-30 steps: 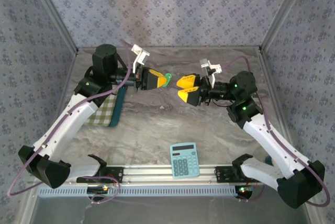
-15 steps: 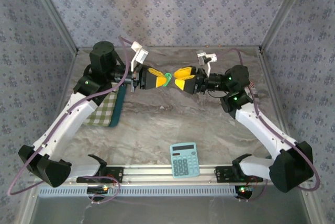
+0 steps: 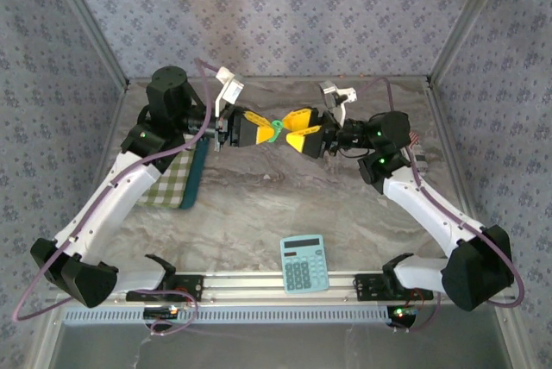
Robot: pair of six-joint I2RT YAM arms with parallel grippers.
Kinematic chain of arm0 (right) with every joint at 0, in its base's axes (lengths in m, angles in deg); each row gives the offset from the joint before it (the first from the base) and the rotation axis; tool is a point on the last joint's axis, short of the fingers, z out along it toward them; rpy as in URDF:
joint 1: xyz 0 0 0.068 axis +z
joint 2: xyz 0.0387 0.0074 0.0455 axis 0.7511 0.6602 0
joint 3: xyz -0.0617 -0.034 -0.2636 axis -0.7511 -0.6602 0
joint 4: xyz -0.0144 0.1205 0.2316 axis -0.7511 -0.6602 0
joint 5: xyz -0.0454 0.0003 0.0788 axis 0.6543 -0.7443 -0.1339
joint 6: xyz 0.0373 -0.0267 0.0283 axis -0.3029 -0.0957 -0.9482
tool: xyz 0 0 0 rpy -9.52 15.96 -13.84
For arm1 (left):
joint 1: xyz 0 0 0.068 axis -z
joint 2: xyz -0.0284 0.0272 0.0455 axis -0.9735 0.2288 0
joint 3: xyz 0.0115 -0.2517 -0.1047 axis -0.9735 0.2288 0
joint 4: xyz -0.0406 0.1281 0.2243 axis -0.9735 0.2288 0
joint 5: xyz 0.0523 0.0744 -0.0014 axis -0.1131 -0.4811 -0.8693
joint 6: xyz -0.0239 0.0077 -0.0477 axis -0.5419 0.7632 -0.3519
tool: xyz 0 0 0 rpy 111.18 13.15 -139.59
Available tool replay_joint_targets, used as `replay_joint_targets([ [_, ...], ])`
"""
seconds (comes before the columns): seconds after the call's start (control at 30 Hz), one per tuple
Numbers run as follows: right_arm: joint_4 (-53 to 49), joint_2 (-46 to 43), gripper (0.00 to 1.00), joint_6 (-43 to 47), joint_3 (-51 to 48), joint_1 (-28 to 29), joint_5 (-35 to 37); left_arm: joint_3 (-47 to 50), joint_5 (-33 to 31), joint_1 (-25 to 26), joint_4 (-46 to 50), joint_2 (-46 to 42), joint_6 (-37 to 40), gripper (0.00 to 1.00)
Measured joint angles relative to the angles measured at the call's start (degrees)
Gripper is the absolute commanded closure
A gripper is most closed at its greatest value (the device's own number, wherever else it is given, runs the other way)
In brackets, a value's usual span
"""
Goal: Remove the keys from the keyring
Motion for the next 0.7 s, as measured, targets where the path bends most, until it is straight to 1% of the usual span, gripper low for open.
replay_joint_targets([
  [0.13, 0.7, 0.0, 0.35, 0.0, 0.0, 0.4, -0.2, -0.1, 0.2, 0.0, -0.1, 0.0, 0.0, 1.00],
  [0.27, -0.2, 0.0, 0.35, 1.4, 0.0, 2.5, -0.4, -0.1, 0.2, 0.2, -0.2, 0.0, 0.0, 1.00],
  [0.37, -2.0, -0.1, 0.37, 3.4, 0.2, 4.4, -0.8, -0.1, 0.2, 0.2, -0.2, 0.0, 0.0, 1.00],
  [0.5, -4.3, -0.5, 0.40, 5.5, 0.7, 5.4, -0.8, -0.1, 0.2, 0.2, -0.2, 0.0, 0.0, 1.00],
  [0.63, -6.0, -0.9, 0.48, 7.0, 1.0, 5.5, -0.7, -0.1, 0.1, 0.2, -0.3, 0.0, 0.0, 1.00],
  [0.7, -6.7, -1.0, 0.55, 7.3, 1.3, 5.7, -0.5, -0.1, 0.0, 0.3, -0.4, 0.0, -0.2, 1.00],
])
